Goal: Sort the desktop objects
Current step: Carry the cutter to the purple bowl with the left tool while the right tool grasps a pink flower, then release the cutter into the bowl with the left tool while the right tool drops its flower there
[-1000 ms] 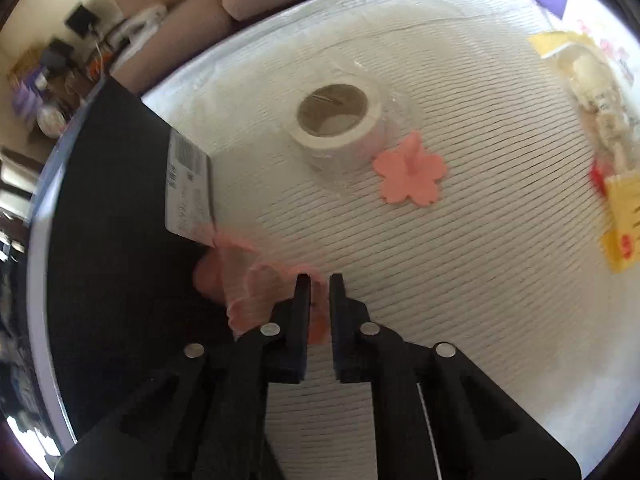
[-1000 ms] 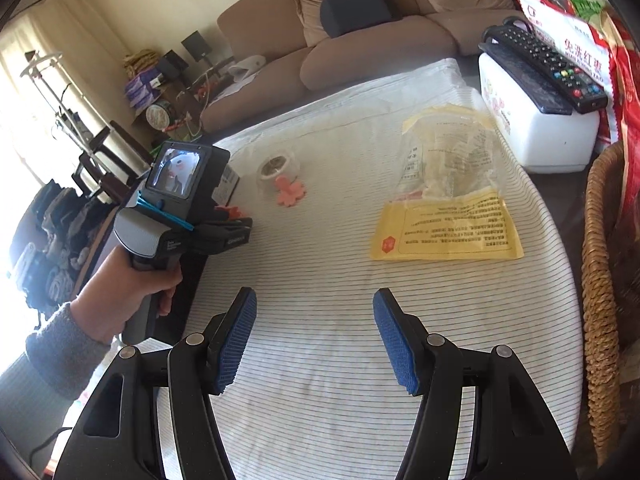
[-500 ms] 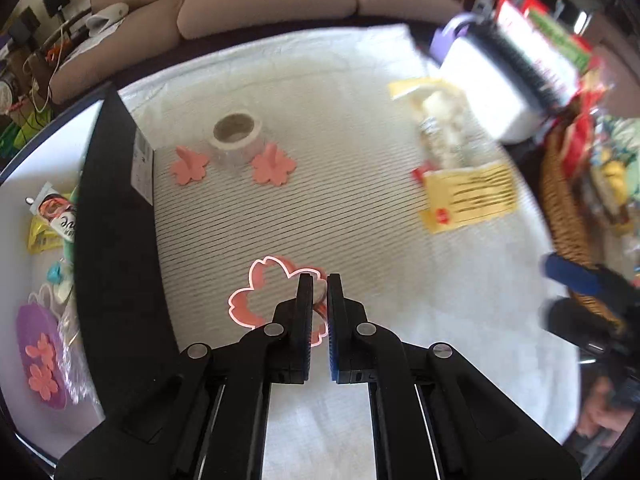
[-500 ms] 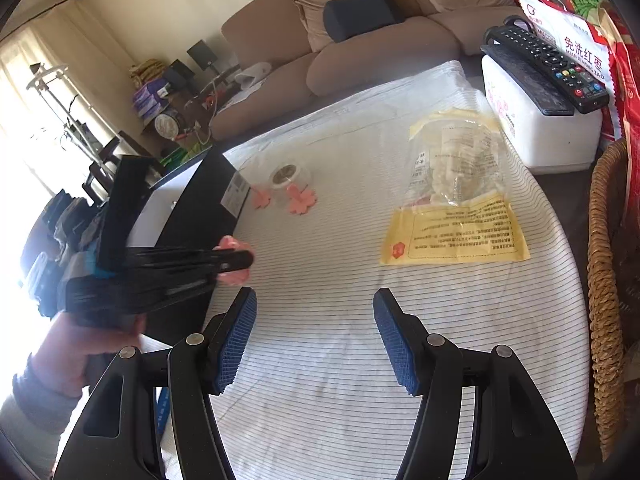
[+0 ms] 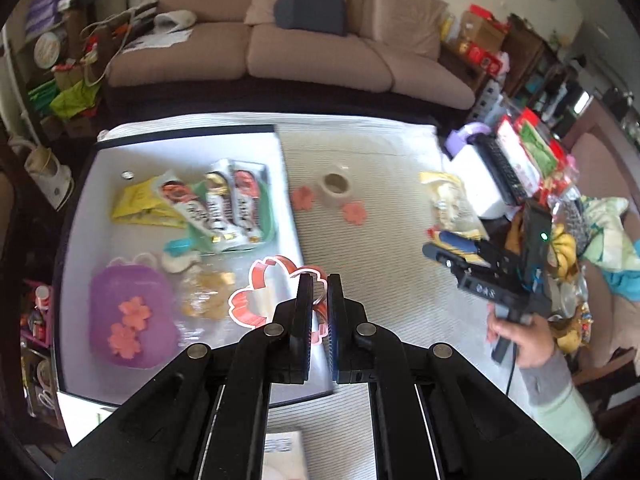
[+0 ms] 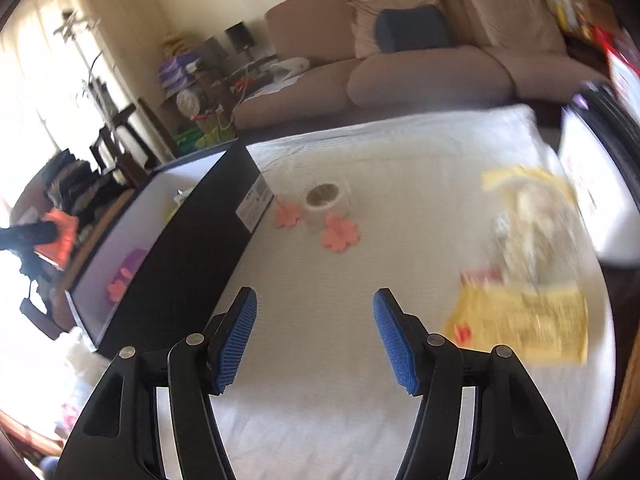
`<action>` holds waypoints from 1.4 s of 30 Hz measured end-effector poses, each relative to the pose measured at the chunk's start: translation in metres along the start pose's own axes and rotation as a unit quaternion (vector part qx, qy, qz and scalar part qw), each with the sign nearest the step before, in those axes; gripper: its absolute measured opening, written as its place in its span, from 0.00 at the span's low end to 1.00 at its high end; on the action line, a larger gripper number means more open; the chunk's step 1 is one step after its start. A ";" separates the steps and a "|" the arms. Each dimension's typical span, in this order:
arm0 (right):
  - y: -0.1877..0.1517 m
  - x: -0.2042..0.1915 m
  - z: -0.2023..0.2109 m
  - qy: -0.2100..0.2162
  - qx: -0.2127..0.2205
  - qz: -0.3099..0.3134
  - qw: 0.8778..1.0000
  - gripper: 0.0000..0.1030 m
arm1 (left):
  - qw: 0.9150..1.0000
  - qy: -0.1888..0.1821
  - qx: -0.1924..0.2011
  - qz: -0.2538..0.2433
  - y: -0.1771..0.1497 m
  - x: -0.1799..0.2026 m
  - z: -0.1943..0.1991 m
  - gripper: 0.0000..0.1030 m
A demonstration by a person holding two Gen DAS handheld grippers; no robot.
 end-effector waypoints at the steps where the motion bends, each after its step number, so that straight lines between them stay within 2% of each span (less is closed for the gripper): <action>1: 0.007 0.001 -0.016 -0.003 -0.007 0.020 1.000 0.61 | 1.000 0.011 -0.003 0.003 0.001 -0.017 -0.001 0.06; 6: 0.026 0.018 -0.086 -0.020 -0.038 0.068 0.997 0.61 | 0.998 0.051 -0.019 0.021 -0.014 -0.089 -0.006 0.06; 10: 0.027 0.027 -0.119 -0.031 -0.053 0.091 0.994 0.61 | 0.997 0.061 -0.031 0.045 -0.025 -0.133 -0.023 0.06; 13: 0.027 0.028 -0.134 -0.039 -0.059 0.116 0.991 0.47 | 0.995 0.062 -0.043 0.058 -0.034 -0.150 -0.036 0.06; 15: 0.027 0.028 -0.144 -0.039 -0.068 0.124 0.989 0.19 | 0.995 0.056 -0.049 0.069 -0.037 -0.160 -0.044 0.06; 16: 0.026 0.028 -0.147 -0.037 -0.072 0.124 0.989 0.16 | 0.995 0.056 -0.051 0.071 -0.038 -0.161 -0.046 0.06; 20: 0.026 0.027 -0.140 -0.029 -0.066 0.116 0.991 0.16 | 0.994 0.052 -0.056 0.072 -0.037 -0.160 -0.051 0.06; 24: 0.032 0.012 -0.104 -0.017 -0.049 0.103 0.993 0.16 | 0.994 0.045 -0.064 0.080 -0.037 -0.163 -0.050 0.06; 28: 0.053 -0.033 -0.058 0.018 -0.026 0.112 0.993 0.16 | 0.989 0.071 -0.086 0.100 -0.042 -0.189 -0.056 0.06; 33: 0.082 -0.130 -0.034 0.100 -0.027 0.122 0.987 0.16 | 0.981 0.073 -0.106 0.146 -0.052 -0.216 -0.073 0.06; 36: 0.082 -0.194 -0.054 0.146 -0.061 0.125 0.979 0.16 | 0.978 0.067 -0.107 0.168 -0.055 -0.224 -0.082 0.06; 39: 0.065 -0.246 -0.100 0.150 -0.123 0.138 0.971 0.16 | 0.976 0.060 -0.109 0.177 -0.056 -0.225 -0.085 0.06; 42: 0.047 -0.272 -0.145 0.155 -0.181 0.110 0.965 0.16 | 0.976 0.064 -0.112 0.173 -0.057 -0.224 -0.086 0.06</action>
Point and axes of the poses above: each gripper's, at about its wrist camera, not at the fingertips, and z roughly against the way its jaws point, x to its right, y to its top, the point moved 8 cm from there along -z, roughly the way its jaws point, and after that the axes turned 5 degrees about y, right-handed, at the moved point
